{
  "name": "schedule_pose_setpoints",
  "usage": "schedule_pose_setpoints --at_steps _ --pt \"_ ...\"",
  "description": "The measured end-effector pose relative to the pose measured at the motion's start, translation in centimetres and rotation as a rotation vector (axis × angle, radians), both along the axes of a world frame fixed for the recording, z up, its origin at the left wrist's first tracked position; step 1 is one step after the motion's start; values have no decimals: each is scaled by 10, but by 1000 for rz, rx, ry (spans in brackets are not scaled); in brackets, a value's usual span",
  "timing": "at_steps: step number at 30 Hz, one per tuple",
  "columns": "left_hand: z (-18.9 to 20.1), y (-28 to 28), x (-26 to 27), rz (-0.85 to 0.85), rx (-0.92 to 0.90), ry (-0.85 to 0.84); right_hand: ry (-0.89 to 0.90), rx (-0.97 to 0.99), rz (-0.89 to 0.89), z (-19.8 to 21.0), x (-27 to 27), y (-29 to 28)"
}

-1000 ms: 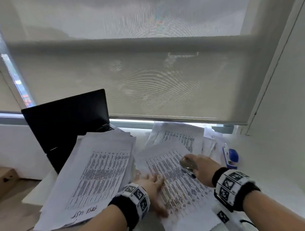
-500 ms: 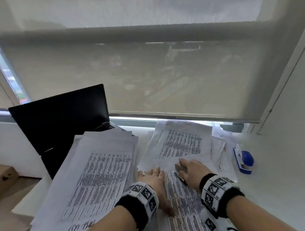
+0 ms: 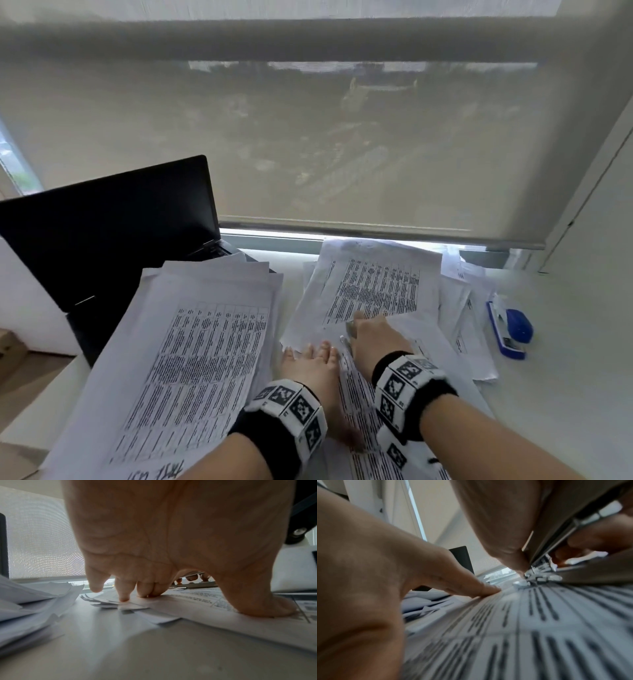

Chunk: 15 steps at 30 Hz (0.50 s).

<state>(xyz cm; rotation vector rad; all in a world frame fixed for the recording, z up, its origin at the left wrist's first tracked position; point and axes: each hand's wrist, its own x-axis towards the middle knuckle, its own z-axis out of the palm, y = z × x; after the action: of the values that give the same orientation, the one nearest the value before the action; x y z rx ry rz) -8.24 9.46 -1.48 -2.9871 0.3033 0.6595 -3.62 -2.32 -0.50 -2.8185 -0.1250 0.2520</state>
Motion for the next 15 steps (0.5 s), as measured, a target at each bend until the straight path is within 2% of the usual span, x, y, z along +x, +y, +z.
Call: schedule_pose_setpoints --at_steps 6,9,12,15 --pt "2 -1 2 -3 18 24 9 34 -38 -1 17 13" --pt "0 -1 5 -10 37 17 -7 111 -88 0 23 15" --pt "3 -4 5 -15 53 33 -36 200 -172 2 27 9" --pt "5 -7 7 -37 73 34 -59 189 -175 6 23 -8"
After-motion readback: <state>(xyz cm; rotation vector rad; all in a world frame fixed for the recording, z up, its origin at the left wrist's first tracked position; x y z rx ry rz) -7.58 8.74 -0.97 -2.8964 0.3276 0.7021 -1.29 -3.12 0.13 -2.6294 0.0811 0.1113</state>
